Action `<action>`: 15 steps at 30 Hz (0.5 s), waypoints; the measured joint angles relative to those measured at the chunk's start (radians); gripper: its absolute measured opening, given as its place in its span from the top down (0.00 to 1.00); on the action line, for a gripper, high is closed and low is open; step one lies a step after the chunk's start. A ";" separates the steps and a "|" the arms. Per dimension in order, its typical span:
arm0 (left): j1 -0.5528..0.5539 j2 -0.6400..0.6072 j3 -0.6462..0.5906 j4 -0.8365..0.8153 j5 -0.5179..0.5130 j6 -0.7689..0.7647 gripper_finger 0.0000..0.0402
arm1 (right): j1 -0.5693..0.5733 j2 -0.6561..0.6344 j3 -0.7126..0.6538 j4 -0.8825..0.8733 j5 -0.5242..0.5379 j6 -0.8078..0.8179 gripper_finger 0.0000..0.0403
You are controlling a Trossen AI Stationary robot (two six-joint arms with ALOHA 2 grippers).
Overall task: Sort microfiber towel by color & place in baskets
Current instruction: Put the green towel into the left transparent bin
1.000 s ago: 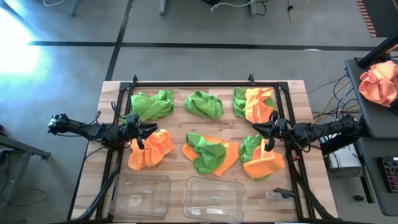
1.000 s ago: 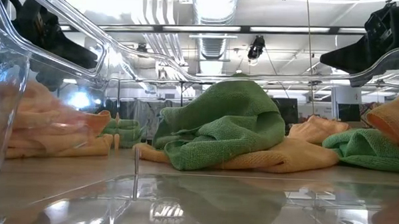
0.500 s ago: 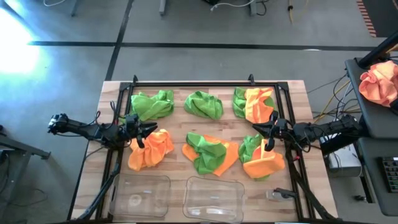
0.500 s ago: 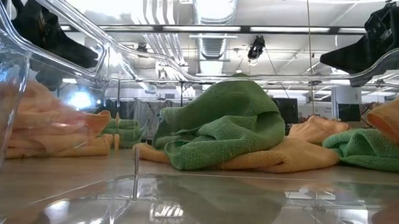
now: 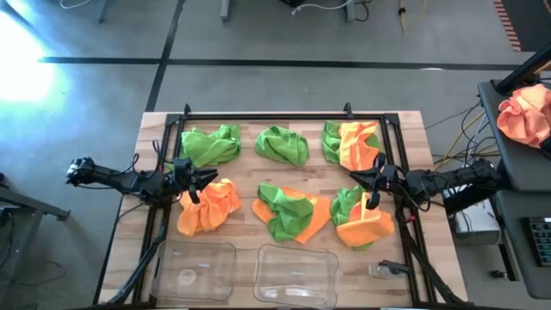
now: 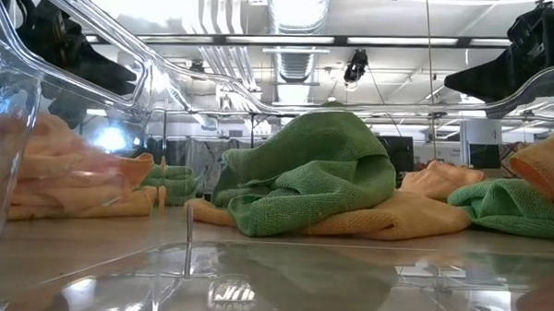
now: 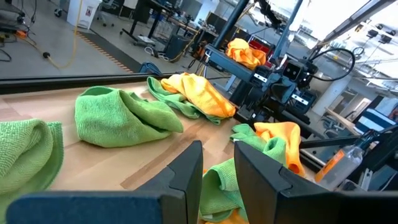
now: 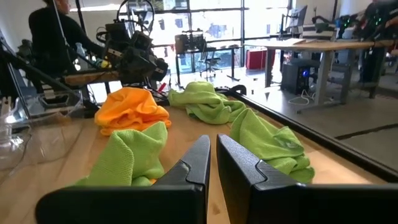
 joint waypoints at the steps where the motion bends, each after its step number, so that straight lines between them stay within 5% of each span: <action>1: 0.000 0.000 0.000 0.000 0.000 0.000 0.81 | 0.000 0.000 0.000 0.000 0.000 0.009 0.94; 15: 0.000 0.000 0.000 0.003 0.000 -0.003 0.81 | 0.000 0.000 0.000 0.000 0.053 0.050 0.94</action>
